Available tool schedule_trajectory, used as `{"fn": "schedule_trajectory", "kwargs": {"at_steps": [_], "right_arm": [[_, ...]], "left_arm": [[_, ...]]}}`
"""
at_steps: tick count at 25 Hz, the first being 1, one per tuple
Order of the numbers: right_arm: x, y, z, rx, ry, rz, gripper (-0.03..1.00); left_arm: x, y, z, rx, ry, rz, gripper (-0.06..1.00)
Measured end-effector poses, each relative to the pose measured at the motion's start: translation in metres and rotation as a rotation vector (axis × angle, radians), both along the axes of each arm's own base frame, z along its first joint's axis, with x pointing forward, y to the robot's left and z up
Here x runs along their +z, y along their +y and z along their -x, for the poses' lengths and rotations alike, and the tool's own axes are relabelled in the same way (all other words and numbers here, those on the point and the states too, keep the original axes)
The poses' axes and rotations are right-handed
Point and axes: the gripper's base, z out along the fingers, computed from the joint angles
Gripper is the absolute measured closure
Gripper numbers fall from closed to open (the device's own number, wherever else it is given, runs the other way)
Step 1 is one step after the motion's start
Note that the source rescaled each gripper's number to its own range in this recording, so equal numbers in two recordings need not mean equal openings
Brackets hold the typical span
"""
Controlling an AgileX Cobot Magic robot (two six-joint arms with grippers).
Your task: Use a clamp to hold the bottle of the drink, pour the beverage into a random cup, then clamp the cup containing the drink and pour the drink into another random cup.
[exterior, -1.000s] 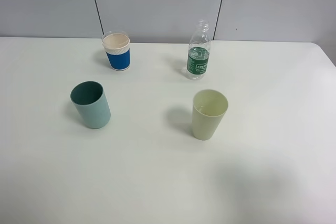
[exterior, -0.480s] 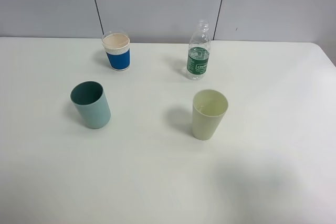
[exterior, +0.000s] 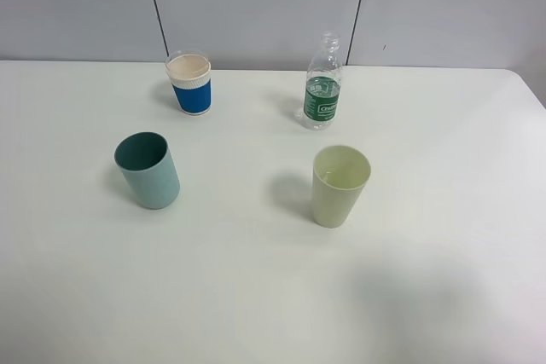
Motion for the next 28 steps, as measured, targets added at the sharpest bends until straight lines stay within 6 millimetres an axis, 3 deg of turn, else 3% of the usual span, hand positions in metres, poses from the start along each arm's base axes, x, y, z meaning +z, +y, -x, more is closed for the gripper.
{"fn": "schedule_trajectory", "kwargs": {"at_steps": [28], "right_arm": [[0.0000,0.0000,0.0000,0.000,0.000,0.000,-0.02]], "left_arm": [[0.0002,-0.0001,-0.0001,0.023,-0.002,-0.002,-0.05]]}}
